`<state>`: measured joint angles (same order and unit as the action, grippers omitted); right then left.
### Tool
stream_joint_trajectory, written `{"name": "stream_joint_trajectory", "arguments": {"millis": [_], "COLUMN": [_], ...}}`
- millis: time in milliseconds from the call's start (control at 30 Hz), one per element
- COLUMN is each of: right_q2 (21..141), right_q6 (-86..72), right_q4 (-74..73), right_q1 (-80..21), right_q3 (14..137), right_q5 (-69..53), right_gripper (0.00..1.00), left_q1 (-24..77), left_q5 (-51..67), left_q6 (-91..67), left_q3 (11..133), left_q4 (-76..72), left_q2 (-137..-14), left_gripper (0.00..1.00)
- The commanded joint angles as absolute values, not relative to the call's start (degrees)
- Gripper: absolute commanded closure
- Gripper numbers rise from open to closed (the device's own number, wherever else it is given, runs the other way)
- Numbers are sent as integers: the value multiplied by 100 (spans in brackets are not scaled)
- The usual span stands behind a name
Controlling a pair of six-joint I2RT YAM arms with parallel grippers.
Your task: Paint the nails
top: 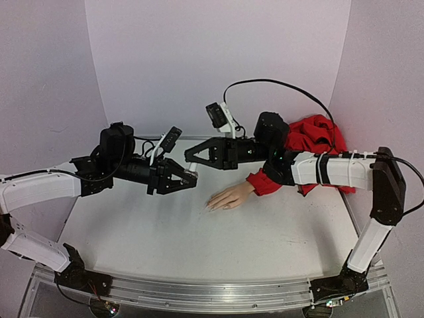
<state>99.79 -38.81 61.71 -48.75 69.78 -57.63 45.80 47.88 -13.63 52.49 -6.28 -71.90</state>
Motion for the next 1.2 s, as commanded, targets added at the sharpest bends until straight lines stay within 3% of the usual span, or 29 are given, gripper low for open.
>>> {"name": "stream_joint_trajectory", "arguments": {"millis": [0,167,267,367,467,733,867,1067,1167], "right_q2": [10146,10214,10105,10288,10397,10133,9802,9265,9077], "right_q6": [-3909,-3515,-3073,-3264,-3442,-2721,-2342,-2041,-1973], "right_q4": [6656,5796,3990,1895,1465,1864,1958,2214,2530], "right_q1": [-5033,-5287,-5755,-6456,-6865,-6755,-6378,-5687,-5357], "right_q3": [6881,6802,7015,7871,8222,8381,8221,7785,7476], "right_q5": [-5729,-4456,-1659,2074,3400,1971,561,-1478,-2510], "right_gripper": [100,100,100,100,100,100,78,36,24], "left_q1": [4554,4553,4553,4553,4557,4562,4553,4553,4553], "left_q5": [3543,779,-895,-1505,-1418,-355,196,970,1586], "left_q6": [-1263,-987,-781,-548,-455,-539,-513,-596,-606], "left_q3": [5631,5527,5594,5784,5896,5428,5085,4900,4969], "left_q4": [-916,-932,-931,-962,-958,-949,-939,-803,-754], "left_q2": [-7006,-6775,-6894,-7151,-7387,-7289,-7017,-6659,-6619], "left_gripper": [100,100,100,100,100,100,100,100,100]}}
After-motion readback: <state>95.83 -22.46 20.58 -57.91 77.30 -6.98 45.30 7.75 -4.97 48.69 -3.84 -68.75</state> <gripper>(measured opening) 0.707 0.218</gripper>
